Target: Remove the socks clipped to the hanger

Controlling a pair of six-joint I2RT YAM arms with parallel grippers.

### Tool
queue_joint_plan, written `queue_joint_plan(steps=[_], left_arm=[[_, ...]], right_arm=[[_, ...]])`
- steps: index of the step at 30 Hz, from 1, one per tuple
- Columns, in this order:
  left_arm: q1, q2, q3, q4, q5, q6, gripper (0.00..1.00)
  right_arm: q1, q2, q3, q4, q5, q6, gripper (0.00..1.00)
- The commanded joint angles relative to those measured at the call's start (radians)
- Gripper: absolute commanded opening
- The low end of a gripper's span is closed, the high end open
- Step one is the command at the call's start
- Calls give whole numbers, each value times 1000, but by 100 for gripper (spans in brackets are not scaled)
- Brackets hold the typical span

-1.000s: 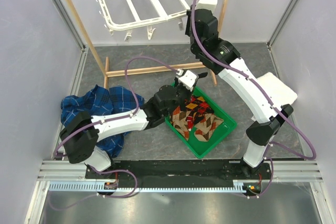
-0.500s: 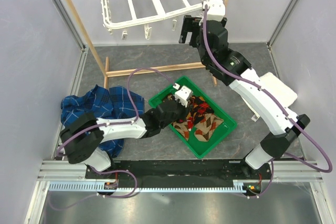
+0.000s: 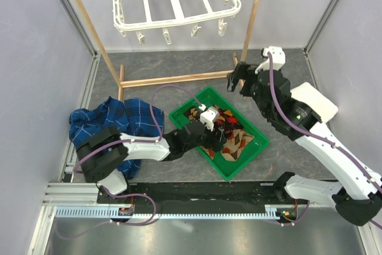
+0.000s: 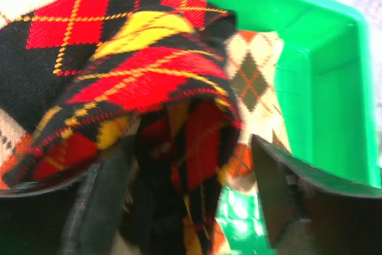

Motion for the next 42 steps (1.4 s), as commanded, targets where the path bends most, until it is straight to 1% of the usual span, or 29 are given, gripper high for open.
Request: queue_joint_plan(steps=[1, 2, 4, 6, 9, 13, 14, 15, 16, 17, 20, 21, 23, 24, 28, 31, 36, 42], left_arm=[[-11, -169, 30, -64, 21, 15, 93], [-11, -192, 36, -100, 12, 17, 94], [-11, -247, 82, -237, -13, 24, 94], [-11, -276, 139, -365, -43, 38, 94], [-12, -355, 156, -430, -62, 67, 94], [-12, -497, 144, -482, -56, 89, 95], [-11, -564, 139, -488, -50, 87, 95], [-11, -600, 137, -488, -51, 83, 98], [-12, -635, 134, -529, -53, 69, 98], [-11, -714, 118, -534, -48, 63, 98], [-11, -838, 59, -525, -36, 58, 99], [-11, -914, 39, -516, -37, 69, 99], [-9, -979, -10, -497, -62, 73, 99], [-11, -1037, -19, -473, -70, 67, 99], [-11, -1134, -51, -480, -117, 46, 99], [-11, -1163, -57, -526, -139, 46, 99], [-11, -1180, -38, -605, -140, 40, 99], [-11, -1198, -54, -626, -160, 38, 99]], right_arm=[[3, -96, -128, -43, 56, 27, 98], [1, -140, -166, -50, 73, 50, 98], [4, -182, -200, -70, 116, 105, 98], [3, -237, -251, -80, 127, 171, 98], [3, -292, -311, -86, 99, 201, 98], [3, -338, -334, -119, 24, 207, 98], [3, -356, -338, -126, -11, 210, 98], [3, -370, -340, -140, -31, 204, 98], [3, -378, -342, -149, -46, 196, 98], [3, -398, -339, -157, -59, 187, 98], [3, -438, -349, -174, -70, 123, 98], [3, -449, -361, -151, -59, 106, 98], [3, -482, -410, -128, -68, 103, 98], [3, -492, -421, -110, -104, 100, 98], [3, -539, -461, -85, -131, 98, 98], [3, -558, -457, -76, -131, 103, 98], [4, -562, -440, -67, -152, 123, 98], [1, -530, -392, -51, -154, 101, 98]])
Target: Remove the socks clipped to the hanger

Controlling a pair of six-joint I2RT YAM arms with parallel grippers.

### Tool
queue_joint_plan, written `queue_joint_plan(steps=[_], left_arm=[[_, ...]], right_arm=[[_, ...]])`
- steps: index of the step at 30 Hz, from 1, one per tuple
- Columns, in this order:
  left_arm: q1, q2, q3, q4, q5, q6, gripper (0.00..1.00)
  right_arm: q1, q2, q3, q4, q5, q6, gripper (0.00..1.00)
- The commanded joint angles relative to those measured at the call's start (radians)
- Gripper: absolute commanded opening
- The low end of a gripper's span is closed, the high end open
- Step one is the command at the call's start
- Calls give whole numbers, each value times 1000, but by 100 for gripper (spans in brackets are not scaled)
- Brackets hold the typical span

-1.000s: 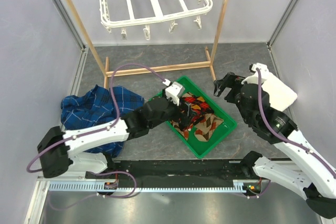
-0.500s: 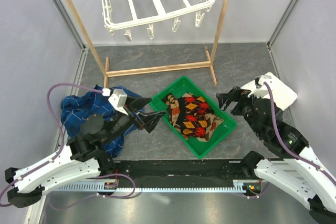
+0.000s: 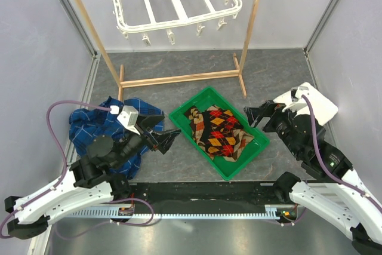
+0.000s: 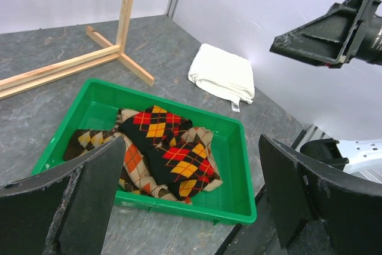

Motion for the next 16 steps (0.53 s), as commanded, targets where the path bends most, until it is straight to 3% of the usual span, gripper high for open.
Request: queue_joint_plan(steps=[1, 16], left_arm=[[-4, -15, -9, -28, -38, -5, 99], [-4, -14, 7, -45, -43, -1, 99]], right_arm=[[3, 33, 80, 46, -8, -19, 98], [3, 104, 169, 56, -29, -49, 98]])
